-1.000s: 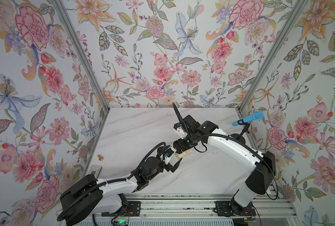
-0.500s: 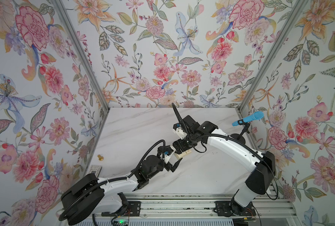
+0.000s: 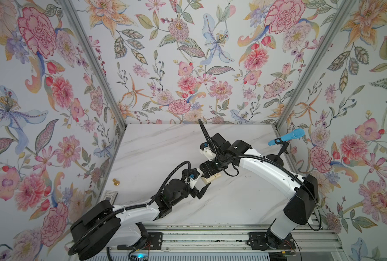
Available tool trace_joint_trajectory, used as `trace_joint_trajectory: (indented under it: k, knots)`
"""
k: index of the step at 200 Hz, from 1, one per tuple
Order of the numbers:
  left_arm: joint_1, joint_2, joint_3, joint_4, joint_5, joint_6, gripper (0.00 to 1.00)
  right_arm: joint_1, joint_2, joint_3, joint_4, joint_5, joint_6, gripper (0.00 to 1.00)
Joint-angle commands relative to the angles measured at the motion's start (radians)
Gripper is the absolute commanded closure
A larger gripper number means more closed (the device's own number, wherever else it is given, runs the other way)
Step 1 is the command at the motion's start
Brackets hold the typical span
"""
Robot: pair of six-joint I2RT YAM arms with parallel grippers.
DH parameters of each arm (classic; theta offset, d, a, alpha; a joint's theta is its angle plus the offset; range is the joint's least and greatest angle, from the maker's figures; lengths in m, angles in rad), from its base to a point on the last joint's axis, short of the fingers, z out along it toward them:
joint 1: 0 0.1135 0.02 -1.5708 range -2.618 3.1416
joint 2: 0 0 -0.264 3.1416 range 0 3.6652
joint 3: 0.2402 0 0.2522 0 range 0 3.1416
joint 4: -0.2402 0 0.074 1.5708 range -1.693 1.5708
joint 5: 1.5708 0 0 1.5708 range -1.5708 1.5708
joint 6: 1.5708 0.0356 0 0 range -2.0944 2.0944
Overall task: Take the necklace out of the lift-off lid jewelry box
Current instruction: Open the lid on the jewelry box.
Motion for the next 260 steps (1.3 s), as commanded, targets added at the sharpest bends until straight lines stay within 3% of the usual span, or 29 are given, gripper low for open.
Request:
trace_joint_trajectory:
  k: [1,159,216,260]
  knots:
    - [0.013,-0.032,-0.009,-0.002,0.005,0.003,0.0,0.0,-0.014,0.034,-0.024,0.001,0.007,0.19]
    - [0.013,-0.035,0.001,-0.043,-0.017,0.006,0.08,-0.001,-0.002,0.045,-0.024,-0.007,0.012,0.19]
    - [0.013,-0.083,-0.024,-0.031,-0.051,0.006,0.01,0.001,0.003,0.041,-0.023,-0.01,0.01,0.19]
    - [0.013,-0.091,-0.024,-0.042,-0.044,0.01,0.03,0.004,0.006,0.048,-0.024,-0.014,0.012,0.19]
